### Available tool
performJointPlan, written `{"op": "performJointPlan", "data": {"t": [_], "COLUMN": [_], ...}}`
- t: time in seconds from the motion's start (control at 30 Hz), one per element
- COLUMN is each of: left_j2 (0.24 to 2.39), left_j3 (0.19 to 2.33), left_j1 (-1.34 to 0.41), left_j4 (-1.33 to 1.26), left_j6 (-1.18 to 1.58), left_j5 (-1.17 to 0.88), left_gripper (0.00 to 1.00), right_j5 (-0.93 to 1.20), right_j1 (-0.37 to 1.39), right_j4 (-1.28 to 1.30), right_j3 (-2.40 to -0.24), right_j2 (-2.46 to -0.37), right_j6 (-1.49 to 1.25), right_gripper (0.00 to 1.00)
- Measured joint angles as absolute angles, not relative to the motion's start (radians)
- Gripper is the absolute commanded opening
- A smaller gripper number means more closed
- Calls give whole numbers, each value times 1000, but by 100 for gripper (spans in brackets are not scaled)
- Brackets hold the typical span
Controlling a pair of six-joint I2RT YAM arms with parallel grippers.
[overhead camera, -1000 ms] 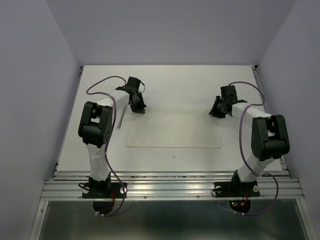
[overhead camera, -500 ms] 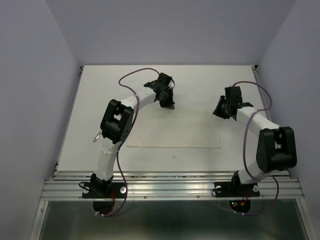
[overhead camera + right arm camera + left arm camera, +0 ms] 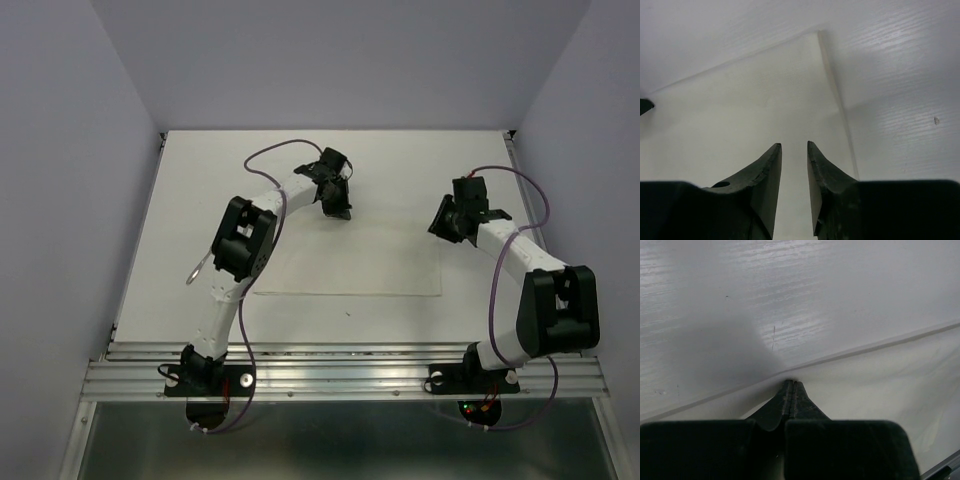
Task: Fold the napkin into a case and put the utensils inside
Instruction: Pick up the rectangle-folded napkin from the center of the board.
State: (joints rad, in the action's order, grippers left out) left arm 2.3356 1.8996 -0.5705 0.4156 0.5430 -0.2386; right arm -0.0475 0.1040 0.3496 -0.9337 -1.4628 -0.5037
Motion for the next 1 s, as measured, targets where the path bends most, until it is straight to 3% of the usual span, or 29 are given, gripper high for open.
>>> {"op": "performJointPlan", "data": {"t": [0.07,0.13,0.57,0.77,1.0], "left_j2": [2346,2350,2354,2354,2354], "left_j3": [1901,1905,1909,1909,1906], "left_j1": [-571,-572,-579,-580,-581], "left_j4": [415,413,408,408,401], "left_j6": [547,547,548,547,547], "left_j5": [-240,-243,-235,-232,-232], "left_gripper": [0,0,0,0,0], "right_j5": [-56,-60,-52,-23,9], "right_j1": [102,91,60,60,59], "right_j4": [356,361,366,335,297], "right_j3": [-933,-932,-857,-855,-855], "right_j2": [-1463,-1464,-1565,-1584,-1599], "right_j6": [-497,-491,-474,-469,-460], "right_gripper": [49,52,52,45,15]}}
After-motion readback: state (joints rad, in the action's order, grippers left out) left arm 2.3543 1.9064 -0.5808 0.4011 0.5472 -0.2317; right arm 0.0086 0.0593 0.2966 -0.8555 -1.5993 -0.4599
